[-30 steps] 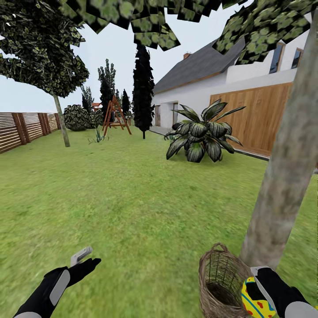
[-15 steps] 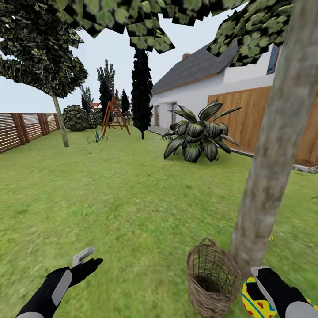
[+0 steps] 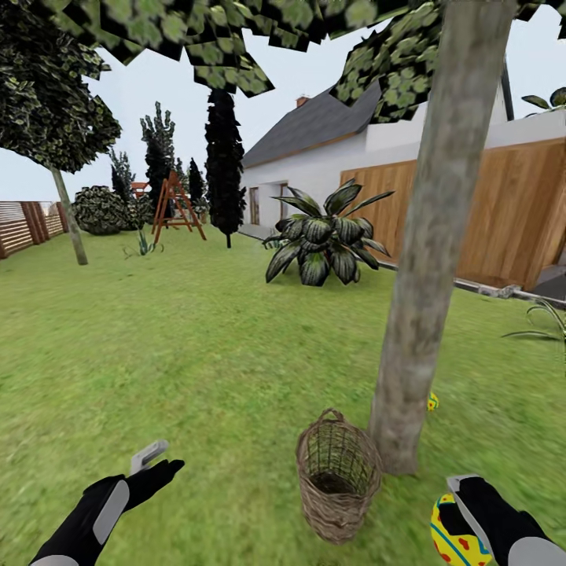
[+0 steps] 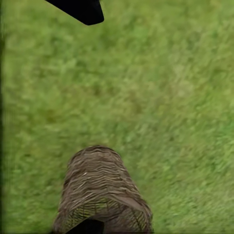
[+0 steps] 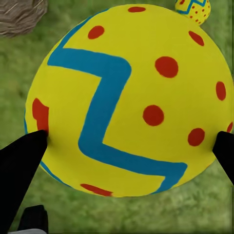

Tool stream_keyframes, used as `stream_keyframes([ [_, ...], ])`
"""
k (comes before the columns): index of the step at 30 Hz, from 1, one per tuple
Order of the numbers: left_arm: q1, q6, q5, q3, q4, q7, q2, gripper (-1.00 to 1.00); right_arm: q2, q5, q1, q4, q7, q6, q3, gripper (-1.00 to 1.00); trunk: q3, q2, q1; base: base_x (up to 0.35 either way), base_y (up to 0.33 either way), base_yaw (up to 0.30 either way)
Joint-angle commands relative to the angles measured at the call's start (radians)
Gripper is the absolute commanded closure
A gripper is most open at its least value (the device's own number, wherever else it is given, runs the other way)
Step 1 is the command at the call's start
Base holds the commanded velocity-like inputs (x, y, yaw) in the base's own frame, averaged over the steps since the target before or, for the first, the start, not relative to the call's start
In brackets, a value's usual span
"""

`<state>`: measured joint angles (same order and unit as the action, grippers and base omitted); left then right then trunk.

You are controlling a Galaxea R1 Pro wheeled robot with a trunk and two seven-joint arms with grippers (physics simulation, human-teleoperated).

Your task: Take the three Easter eggs out of the wicker basket on the lawn in the garden, then place them on the lawn next to a single tree (choose any tree) so that all three eggs are next to the same tree and none are left in the basket.

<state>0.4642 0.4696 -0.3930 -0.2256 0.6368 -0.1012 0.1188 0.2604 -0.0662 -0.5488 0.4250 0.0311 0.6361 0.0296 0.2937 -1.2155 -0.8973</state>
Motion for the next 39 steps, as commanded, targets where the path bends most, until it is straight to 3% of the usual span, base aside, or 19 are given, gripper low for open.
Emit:
stream_keyframes([
  [1,0.001,0.007,-0.002,-0.004,0.001,-0.003,-0.001,-1.0,0.0,-0.007,0.0,0.001,0.003,0.005,0.004,1.0,0.001,-0.001,0.0,-0.117,-0.26,-0.003],
  [7,0.001,0.007,-0.001,-0.004,0.001,-0.003,-0.001,-1.0,-0.004,-0.011,0.0,-0.002,0.0,0.005,0.007,1.0,0.001,-0.001,0.0,-0.107,-0.275,0.179],
  [12,0.001,0.007,0.039,-0.004,0.001,-0.003,-0.003,-1.0,-0.004,-0.012,0.0,-0.003,0.0,0.004,0.007,1.0,0.001,-0.001,0.0,-0.103,-0.277,0.275],
  [22,0.001,0.007,0.045,-0.005,0.0,-0.003,-0.01,-1.0,-0.004,-0.011,0.0,-0.003,0.0,0.004,0.007,1.0,0.001,-0.001,0.0,-0.085,-0.278,0.28],
  [39,0.001,0.007,0.045,-0.006,0.001,-0.003,-0.01,-1.0,-0.004,-0.009,0.0,-0.003,0.001,0.004,0.007,1.0,0.001,-0.001,0.0,0.271,-0.027,0.007],
])
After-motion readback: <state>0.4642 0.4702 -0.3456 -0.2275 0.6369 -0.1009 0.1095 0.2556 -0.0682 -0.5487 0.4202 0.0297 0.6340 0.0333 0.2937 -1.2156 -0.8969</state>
